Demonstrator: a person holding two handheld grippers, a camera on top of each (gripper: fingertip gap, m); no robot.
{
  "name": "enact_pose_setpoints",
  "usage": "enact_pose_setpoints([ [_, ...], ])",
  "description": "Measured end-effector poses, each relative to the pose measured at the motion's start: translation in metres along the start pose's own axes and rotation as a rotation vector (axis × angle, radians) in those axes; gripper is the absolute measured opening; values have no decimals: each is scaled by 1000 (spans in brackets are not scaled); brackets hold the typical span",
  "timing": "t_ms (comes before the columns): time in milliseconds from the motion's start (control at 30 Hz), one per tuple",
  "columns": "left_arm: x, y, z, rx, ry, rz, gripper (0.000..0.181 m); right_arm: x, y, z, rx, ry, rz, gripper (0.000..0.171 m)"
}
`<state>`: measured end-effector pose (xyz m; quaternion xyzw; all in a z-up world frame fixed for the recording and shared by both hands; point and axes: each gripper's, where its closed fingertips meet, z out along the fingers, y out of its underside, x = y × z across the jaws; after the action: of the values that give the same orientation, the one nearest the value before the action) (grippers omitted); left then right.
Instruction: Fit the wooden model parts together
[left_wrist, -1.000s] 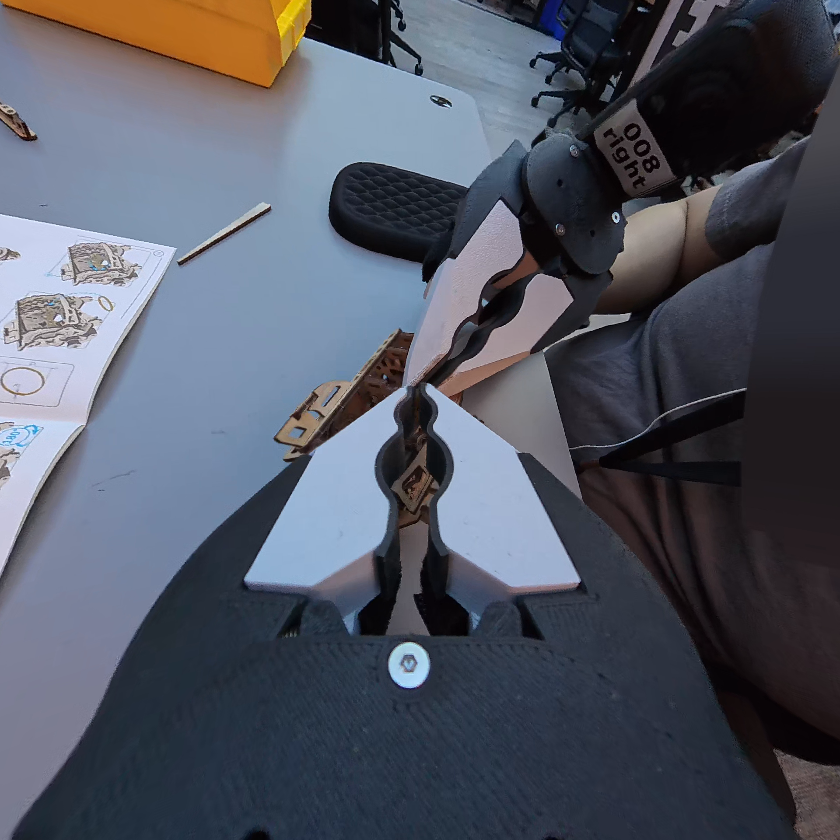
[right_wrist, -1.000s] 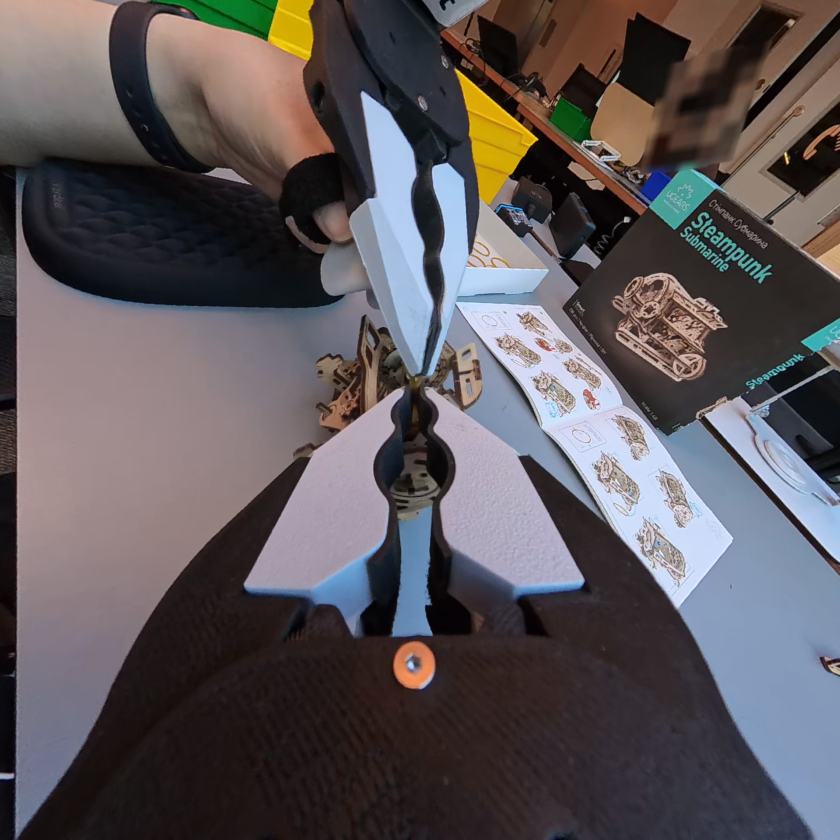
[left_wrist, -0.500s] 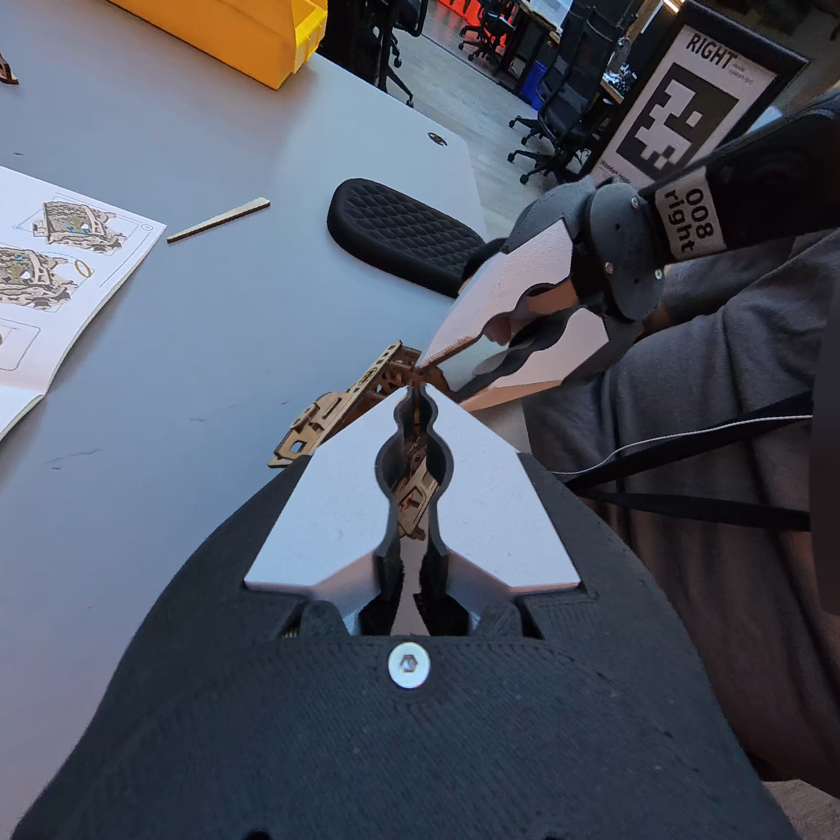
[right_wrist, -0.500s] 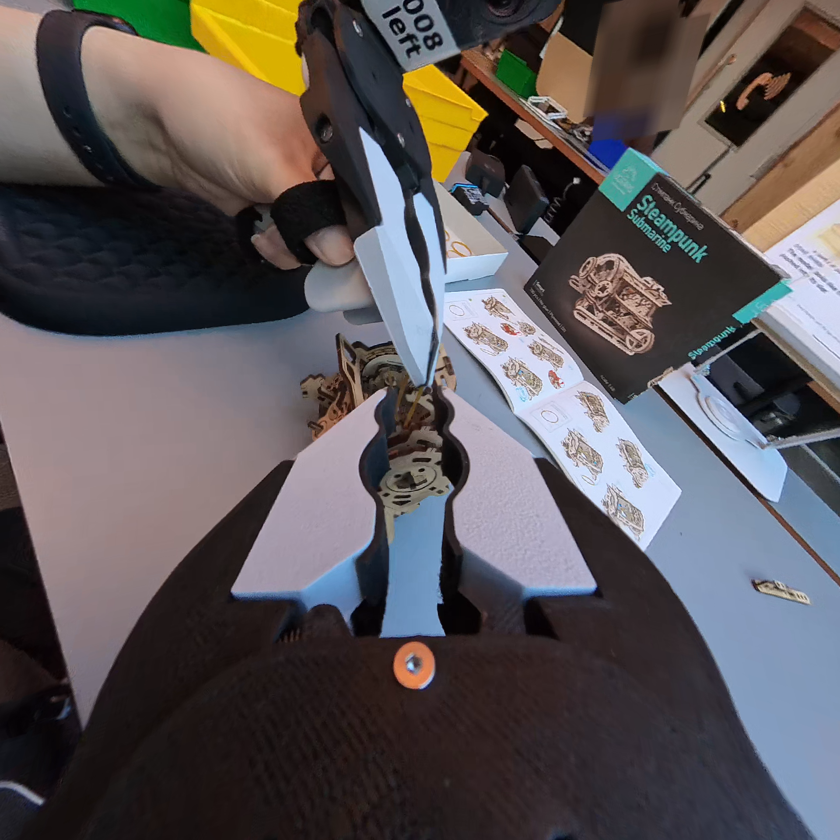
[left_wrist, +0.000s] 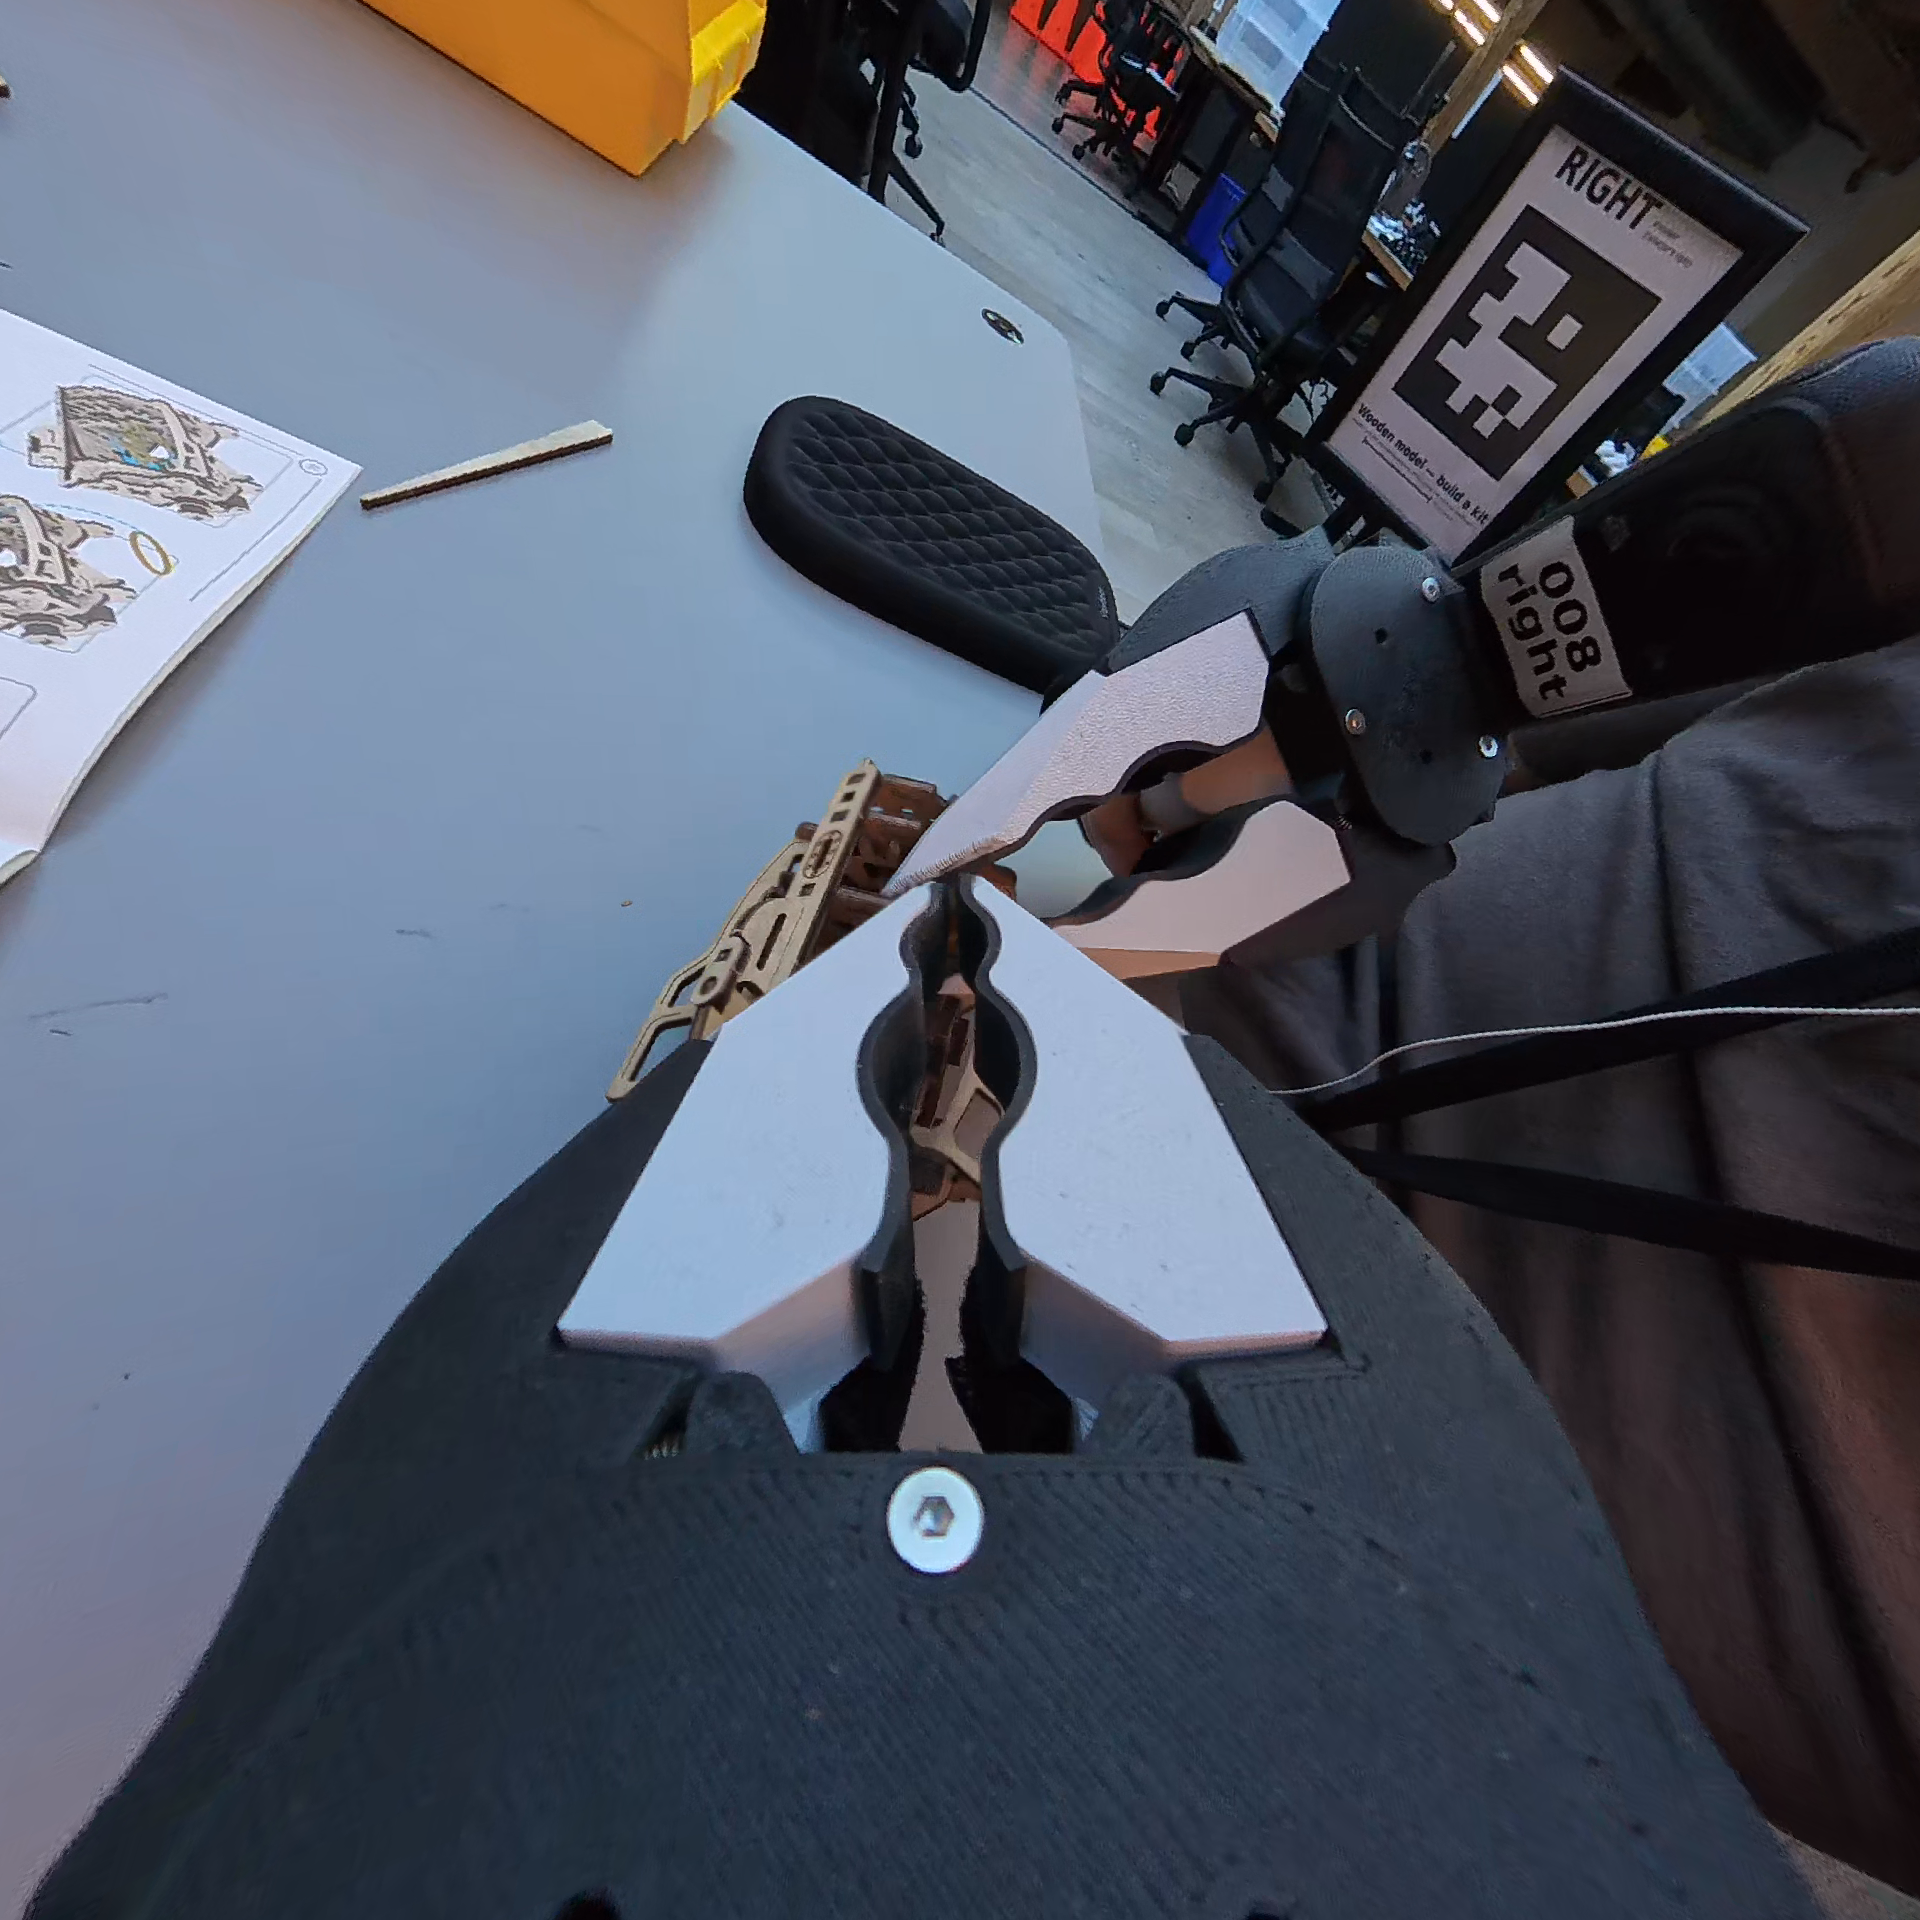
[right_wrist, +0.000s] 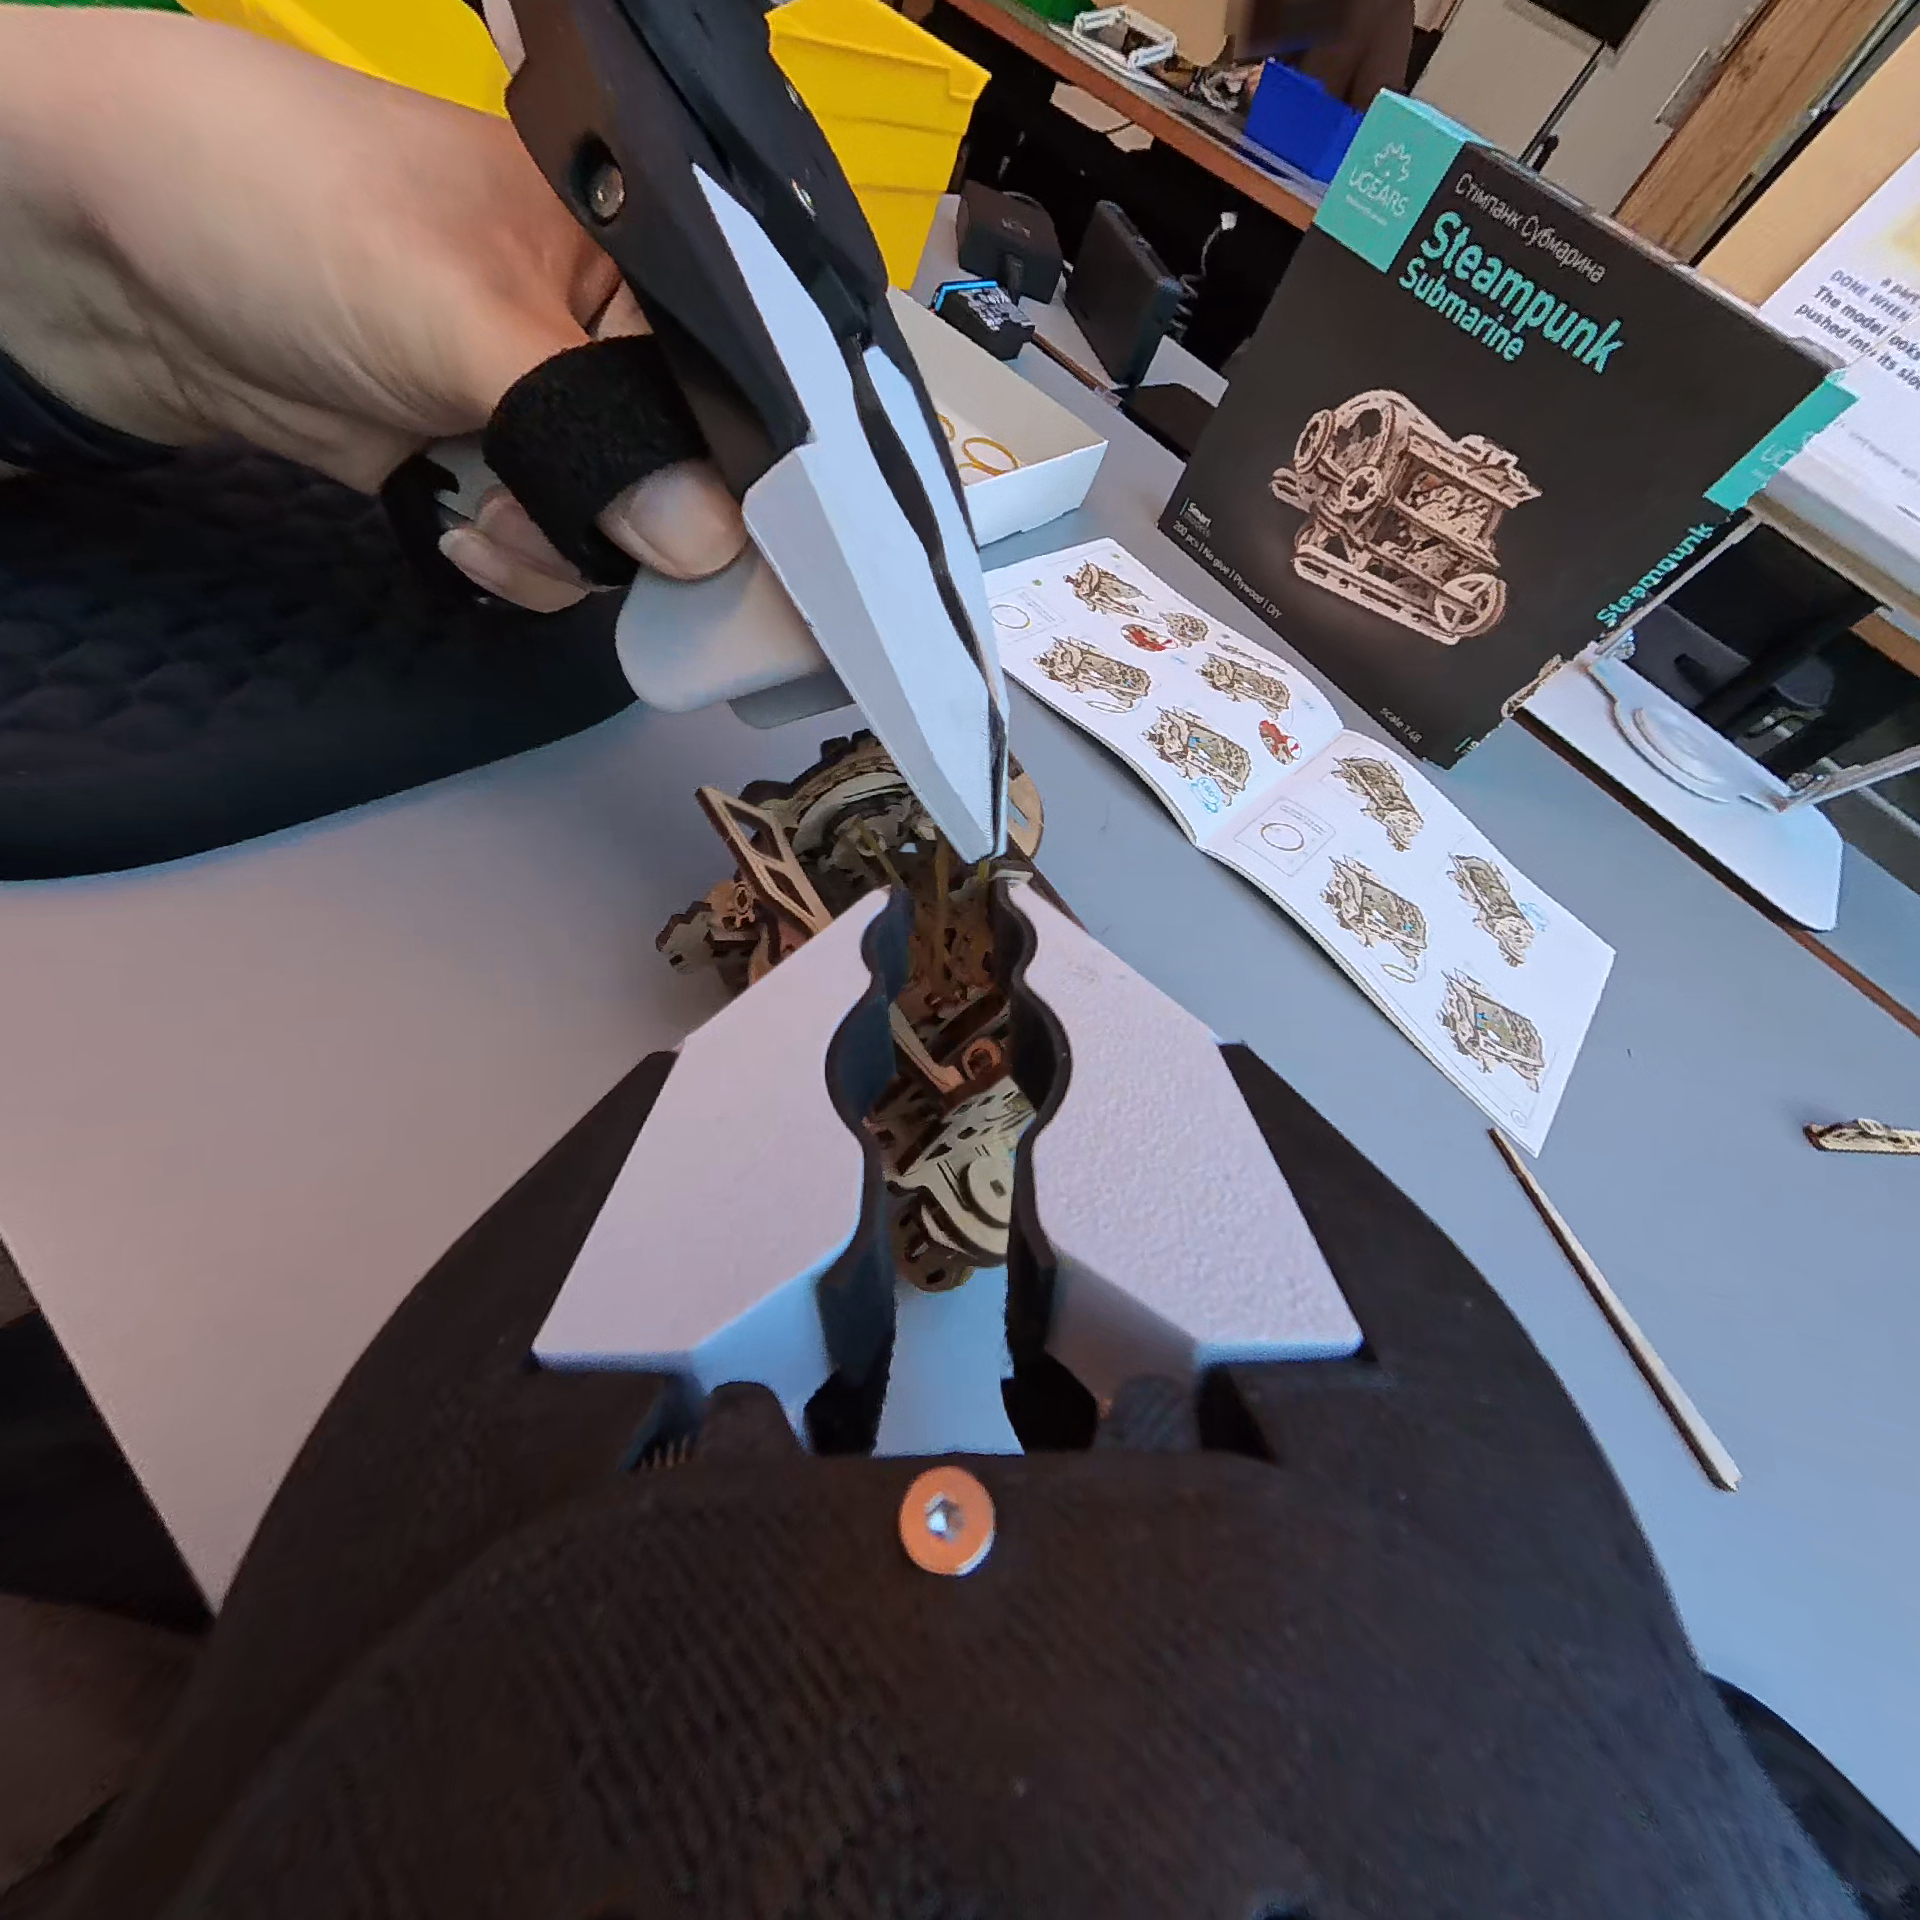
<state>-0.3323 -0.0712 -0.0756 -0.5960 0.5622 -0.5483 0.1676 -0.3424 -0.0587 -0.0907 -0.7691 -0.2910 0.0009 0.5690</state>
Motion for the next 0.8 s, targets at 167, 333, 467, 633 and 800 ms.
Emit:
enact_pose_setpoints([
  [167, -1, 2, 1, -7, -2, -25, 0, 2, 3, -1, -10, 46, -82, 11],
  [333, -2, 3, 0, -1, 11, -61, 0, 2, 3, -3, 6, 64, -129, 5],
  [467, -1, 3, 0, -4, 14, -69, 0, 3, 4, -3, 10, 69, -153, 0],
  [633, 0, 3, -1, -5, 16, -71, 0, 3, 5, -3, 9, 75, -174, 1],
  [800, 0, 3, -1, -4, 21, -81, 0, 3, 5, -3, 9, 70, -183, 2],
])
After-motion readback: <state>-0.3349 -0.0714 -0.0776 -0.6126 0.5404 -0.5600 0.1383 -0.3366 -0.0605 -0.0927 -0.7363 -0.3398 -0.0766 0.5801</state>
